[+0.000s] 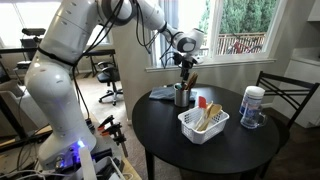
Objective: Remove the blue wooden spoon from the metal holder and put it in the basket
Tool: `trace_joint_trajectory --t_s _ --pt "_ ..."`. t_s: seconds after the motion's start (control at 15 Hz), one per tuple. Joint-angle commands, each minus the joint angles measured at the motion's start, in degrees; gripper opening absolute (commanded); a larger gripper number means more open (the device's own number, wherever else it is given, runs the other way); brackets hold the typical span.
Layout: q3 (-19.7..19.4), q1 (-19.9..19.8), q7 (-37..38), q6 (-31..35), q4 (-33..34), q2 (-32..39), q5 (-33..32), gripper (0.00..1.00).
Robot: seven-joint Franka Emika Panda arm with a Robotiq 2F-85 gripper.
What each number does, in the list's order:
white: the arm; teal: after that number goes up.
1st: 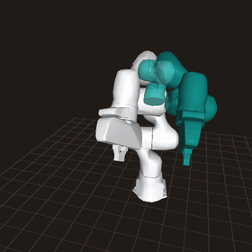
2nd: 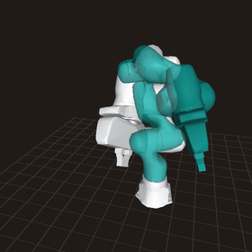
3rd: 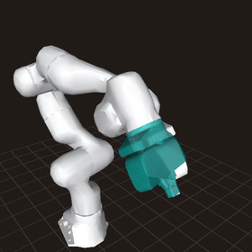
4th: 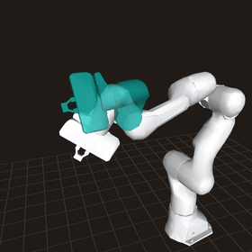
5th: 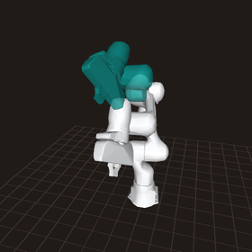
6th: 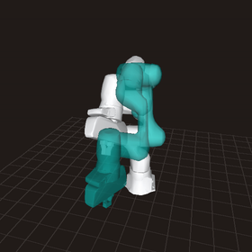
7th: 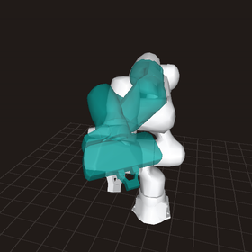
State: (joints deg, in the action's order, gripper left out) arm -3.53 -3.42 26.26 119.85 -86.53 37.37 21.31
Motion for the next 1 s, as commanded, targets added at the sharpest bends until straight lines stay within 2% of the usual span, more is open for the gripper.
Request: trace_joint_trajectory --t_s 0.0,0.33,0.53,0.73,0.93 --pt "0.8 -0.18 0.95 4.29 -1.68 0.38 2.17 1.0" --pt "1.75 0.85 4.52 8.57 -4.32 -0.64 4.81 1.0" --pt "1.35 2.33 10.09 10.99 -4.76 -0.65 5.65 1.0" --pt "0.05 4.15 16.63 12.03 -4.87 -0.73 3.32 1.0" --pt "-1.24 5.52 19.59 12.56 -5.24 -1.2 0.24 1.0"
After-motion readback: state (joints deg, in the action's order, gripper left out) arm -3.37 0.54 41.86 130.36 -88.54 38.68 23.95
